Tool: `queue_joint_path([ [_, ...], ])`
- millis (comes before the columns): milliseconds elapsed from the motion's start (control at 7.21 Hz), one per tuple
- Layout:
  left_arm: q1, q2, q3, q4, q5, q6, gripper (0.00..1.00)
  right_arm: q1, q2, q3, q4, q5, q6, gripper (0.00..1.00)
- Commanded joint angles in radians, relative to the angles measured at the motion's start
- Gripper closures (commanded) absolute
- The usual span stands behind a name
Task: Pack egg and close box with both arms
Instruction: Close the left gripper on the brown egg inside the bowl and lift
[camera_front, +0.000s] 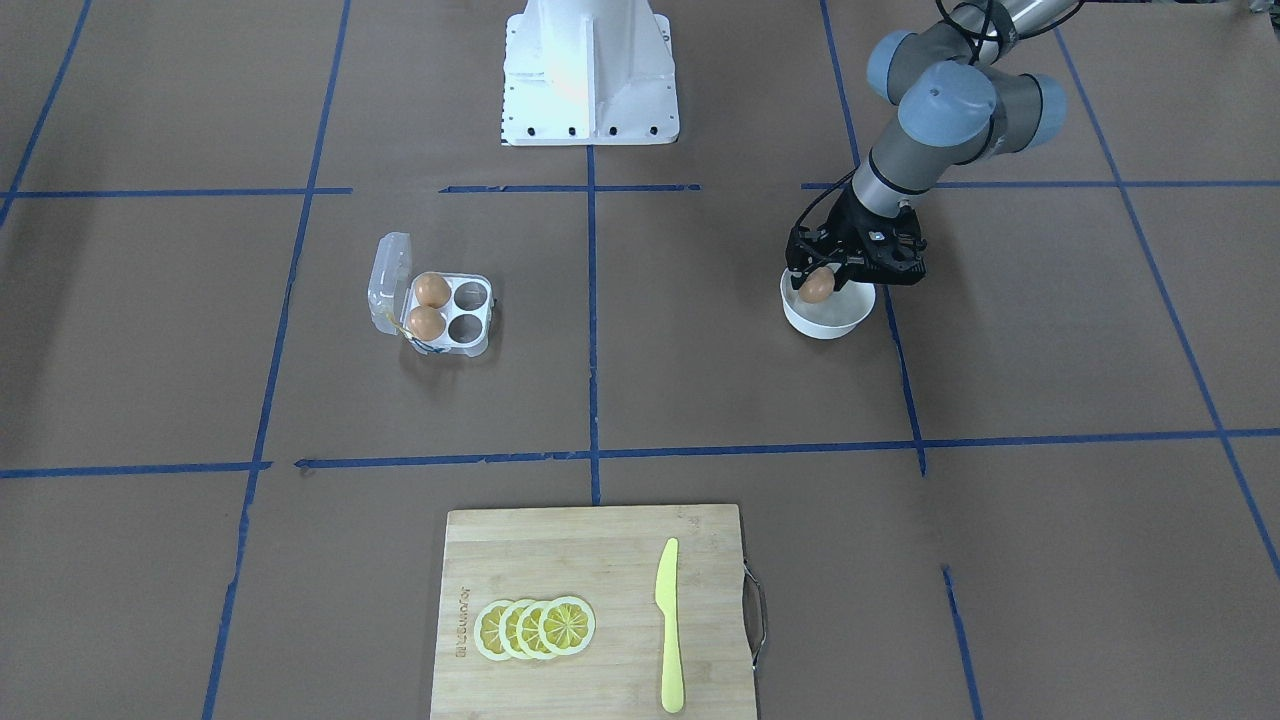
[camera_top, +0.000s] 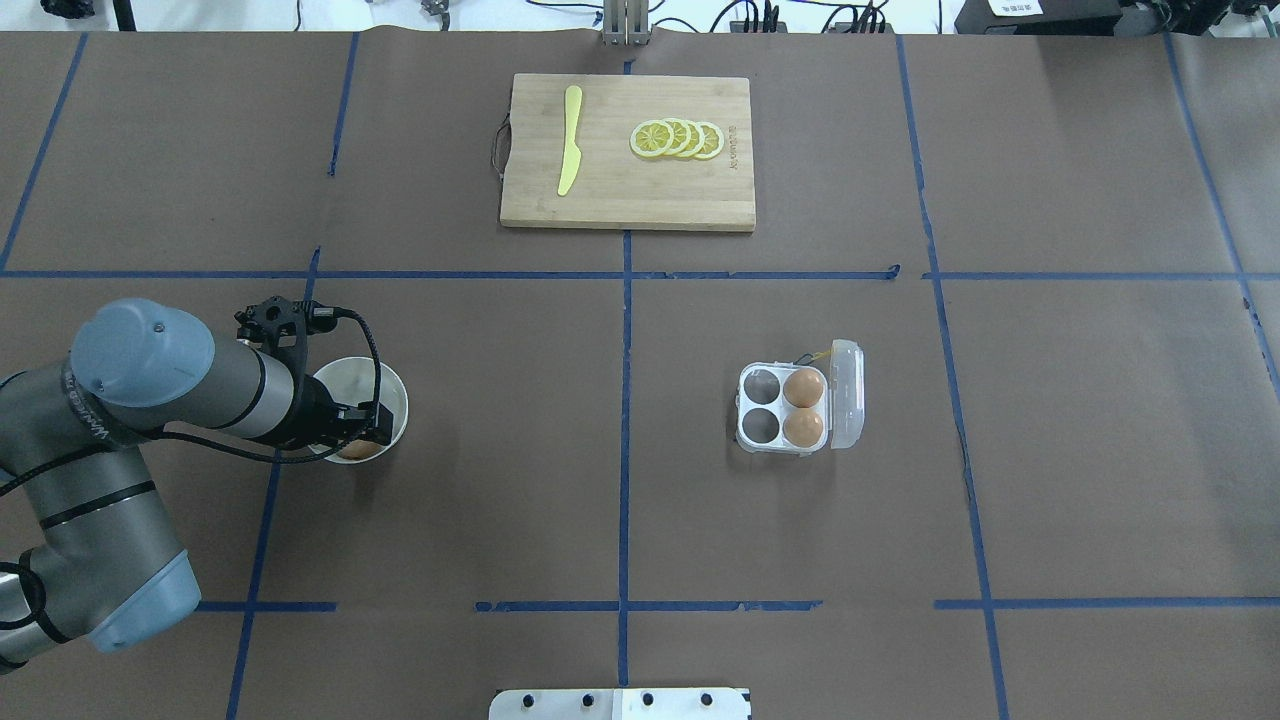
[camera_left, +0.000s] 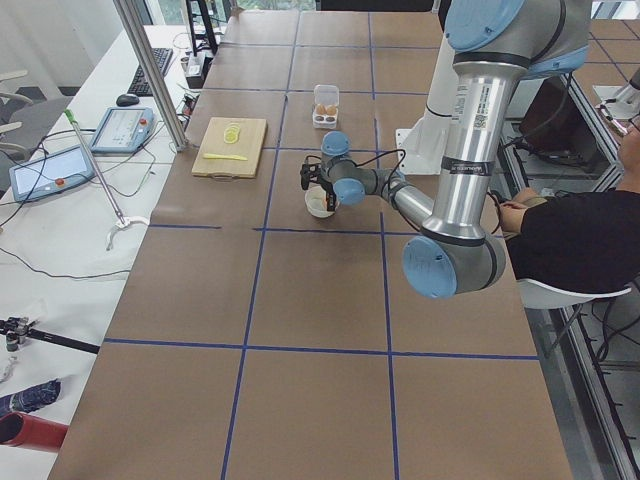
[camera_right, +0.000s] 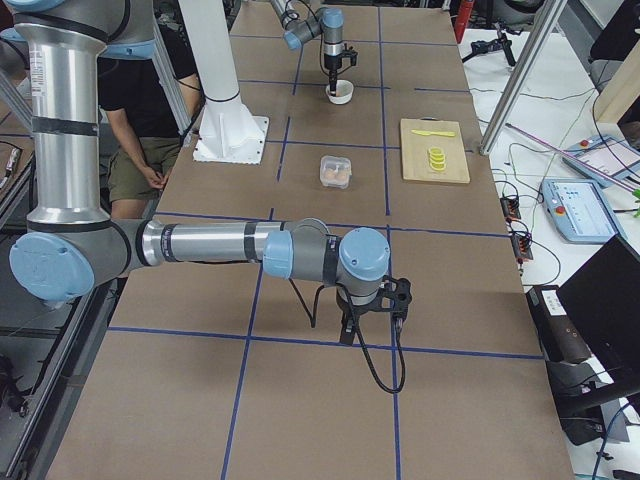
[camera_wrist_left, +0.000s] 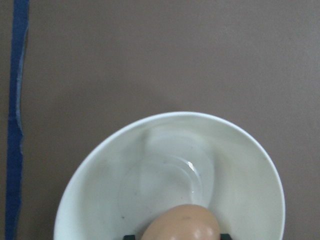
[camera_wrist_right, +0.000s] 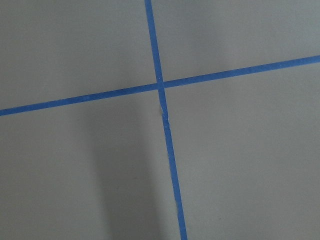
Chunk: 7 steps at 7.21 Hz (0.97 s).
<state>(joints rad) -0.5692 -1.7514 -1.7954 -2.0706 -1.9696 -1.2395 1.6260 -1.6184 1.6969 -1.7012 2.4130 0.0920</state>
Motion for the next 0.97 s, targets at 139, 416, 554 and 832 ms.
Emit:
queue_joint_path([
  [139, -0.006, 0.003, -0.016, 0.001, 0.000, 0.000, 0.77, 0.000, 0.000, 0.001, 0.000, 0.000, 0.000, 0.00],
  [416, -0.012, 0.000, -0.059, 0.077, 0.000, 0.000, 0.91, 0.000, 0.000, 0.001, 0.000, 0.000, 0.002, 0.00],
  [554, -0.012, -0.005, -0.055, 0.086, -0.002, 0.000, 0.91, 0.000, -0.002, 0.001, 0.000, 0.002, 0.002, 0.00],
  [832, -0.029, 0.000, -0.109, 0.087, -0.003, 0.000, 1.00, 0.000, -0.002, -0.003, 0.000, 0.002, 0.000, 0.00],
])
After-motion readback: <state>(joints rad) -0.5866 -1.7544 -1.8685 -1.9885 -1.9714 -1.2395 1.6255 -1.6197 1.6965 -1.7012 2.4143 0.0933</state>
